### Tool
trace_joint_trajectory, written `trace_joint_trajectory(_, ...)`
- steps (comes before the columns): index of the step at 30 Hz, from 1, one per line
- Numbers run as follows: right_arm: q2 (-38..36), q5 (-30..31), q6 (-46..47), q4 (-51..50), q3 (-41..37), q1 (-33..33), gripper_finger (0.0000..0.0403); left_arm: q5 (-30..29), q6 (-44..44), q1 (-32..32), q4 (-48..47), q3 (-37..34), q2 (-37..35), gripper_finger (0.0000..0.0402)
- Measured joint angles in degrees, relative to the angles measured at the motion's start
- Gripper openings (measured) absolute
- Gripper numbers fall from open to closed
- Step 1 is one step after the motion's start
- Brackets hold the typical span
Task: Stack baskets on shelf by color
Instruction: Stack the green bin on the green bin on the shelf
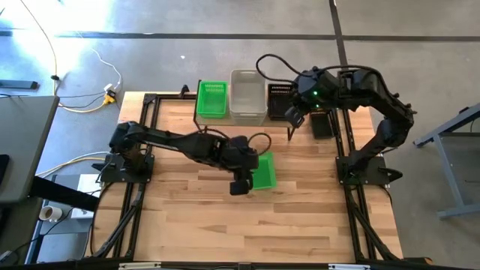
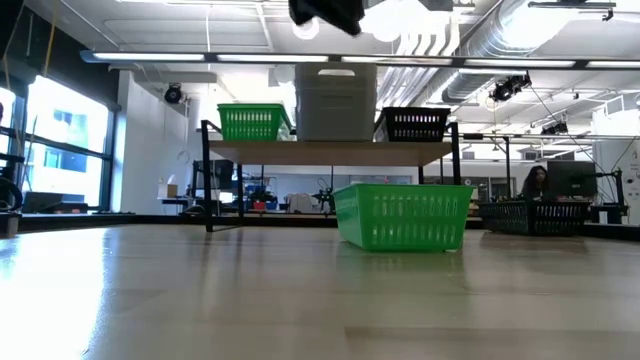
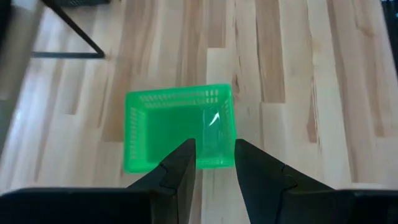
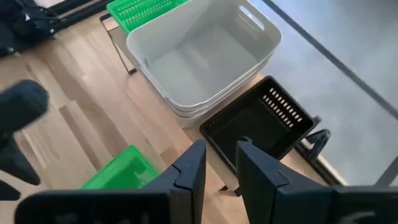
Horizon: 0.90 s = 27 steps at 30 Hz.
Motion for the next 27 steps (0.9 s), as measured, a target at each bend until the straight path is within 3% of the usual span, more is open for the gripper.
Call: trace_joint_trajectory(27,0.02,1.04,-2.63,-0.04,-0.02,-0.92,0.0076,5.13,-1.33,-0.52,7.67,-0.02,13.33,0.0102)
